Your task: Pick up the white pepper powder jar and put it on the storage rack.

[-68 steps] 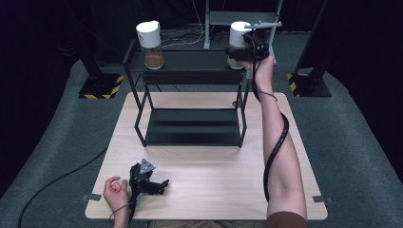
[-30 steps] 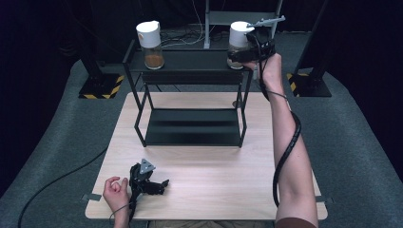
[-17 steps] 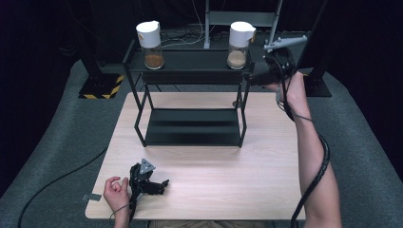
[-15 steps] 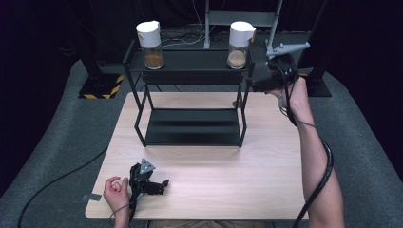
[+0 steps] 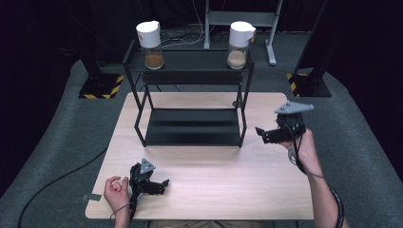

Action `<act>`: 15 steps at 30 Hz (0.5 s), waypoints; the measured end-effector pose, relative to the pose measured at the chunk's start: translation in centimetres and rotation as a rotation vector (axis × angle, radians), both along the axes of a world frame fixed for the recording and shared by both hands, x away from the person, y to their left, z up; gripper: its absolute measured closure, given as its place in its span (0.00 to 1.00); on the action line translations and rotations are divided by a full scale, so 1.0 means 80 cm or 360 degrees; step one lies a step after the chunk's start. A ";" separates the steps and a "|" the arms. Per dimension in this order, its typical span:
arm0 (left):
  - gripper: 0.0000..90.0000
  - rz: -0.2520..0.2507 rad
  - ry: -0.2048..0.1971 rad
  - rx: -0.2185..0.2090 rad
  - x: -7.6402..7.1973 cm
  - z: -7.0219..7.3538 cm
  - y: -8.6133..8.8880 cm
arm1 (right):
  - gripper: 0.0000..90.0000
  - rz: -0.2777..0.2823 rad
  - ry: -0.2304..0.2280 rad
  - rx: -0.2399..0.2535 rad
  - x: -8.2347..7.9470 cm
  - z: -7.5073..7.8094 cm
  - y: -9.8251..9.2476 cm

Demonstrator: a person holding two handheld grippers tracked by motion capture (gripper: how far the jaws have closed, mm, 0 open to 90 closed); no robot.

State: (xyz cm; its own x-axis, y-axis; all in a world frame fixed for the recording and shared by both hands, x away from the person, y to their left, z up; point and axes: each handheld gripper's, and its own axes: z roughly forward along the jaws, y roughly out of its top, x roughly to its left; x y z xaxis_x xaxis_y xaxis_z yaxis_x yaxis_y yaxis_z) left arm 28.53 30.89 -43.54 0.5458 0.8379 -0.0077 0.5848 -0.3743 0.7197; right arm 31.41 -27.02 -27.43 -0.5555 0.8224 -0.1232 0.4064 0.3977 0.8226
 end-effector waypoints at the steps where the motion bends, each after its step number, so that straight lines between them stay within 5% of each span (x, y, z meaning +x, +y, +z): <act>1: 0.00 0.0000 0.0000 0.0000 0.000 0.000 0.000 | 0.01 -0.0009 0.0019 0.0011 -0.005 -0.014 -0.002; 10: 0.00 0.0001 0.0000 0.0001 0.000 0.000 -0.001 | 0.00 -0.0095 0.0224 0.0135 -0.038 -0.128 -0.011; 15: 0.00 0.0002 0.0000 0.0002 0.000 0.000 -0.001 | 0.00 -0.0135 0.0283 0.0213 -0.056 -0.173 -0.014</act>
State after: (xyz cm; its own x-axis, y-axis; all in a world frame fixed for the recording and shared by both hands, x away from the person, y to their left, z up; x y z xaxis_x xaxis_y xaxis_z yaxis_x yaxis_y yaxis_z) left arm 28.56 30.81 -43.53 0.5446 0.8387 -0.0068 0.5852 -0.3742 0.7194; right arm 26.96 -28.14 -41.26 -0.4872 0.8693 0.0838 0.5768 0.2482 0.7783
